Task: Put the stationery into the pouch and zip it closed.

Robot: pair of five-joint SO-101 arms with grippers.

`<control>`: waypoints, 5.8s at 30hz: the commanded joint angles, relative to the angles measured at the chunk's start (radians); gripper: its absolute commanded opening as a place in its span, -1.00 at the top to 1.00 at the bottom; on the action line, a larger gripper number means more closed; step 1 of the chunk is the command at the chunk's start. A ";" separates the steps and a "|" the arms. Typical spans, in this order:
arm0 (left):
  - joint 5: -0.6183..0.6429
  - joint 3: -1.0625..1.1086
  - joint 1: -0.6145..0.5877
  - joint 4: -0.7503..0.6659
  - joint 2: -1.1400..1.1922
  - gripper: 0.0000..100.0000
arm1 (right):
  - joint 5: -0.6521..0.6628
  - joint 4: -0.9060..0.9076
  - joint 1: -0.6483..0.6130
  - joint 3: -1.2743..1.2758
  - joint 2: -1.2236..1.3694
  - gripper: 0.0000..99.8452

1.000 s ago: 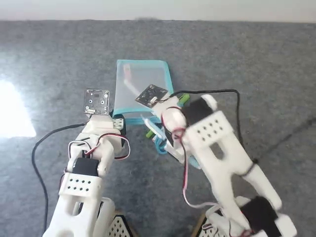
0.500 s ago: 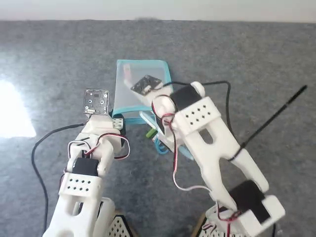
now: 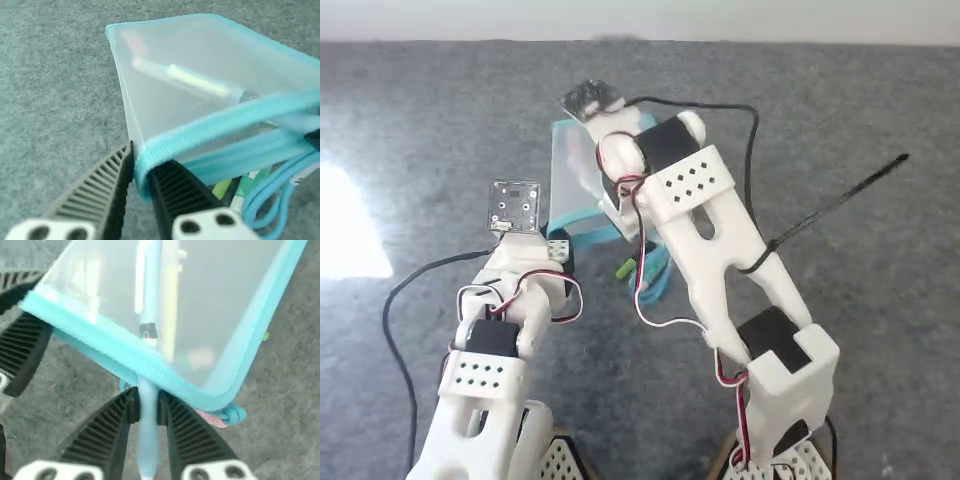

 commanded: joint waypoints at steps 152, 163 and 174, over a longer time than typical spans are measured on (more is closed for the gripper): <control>0.195 -0.360 -0.345 0.081 0.252 0.97 | 0.130 -0.189 0.173 0.700 -0.519 0.98; 0.052 -0.239 -0.028 -0.029 0.250 0.97 | 0.075 -0.232 0.025 0.862 -0.638 0.98; 0.057 -0.211 0.196 -0.028 0.244 0.97 | 0.069 -0.242 0.025 0.899 -0.636 0.98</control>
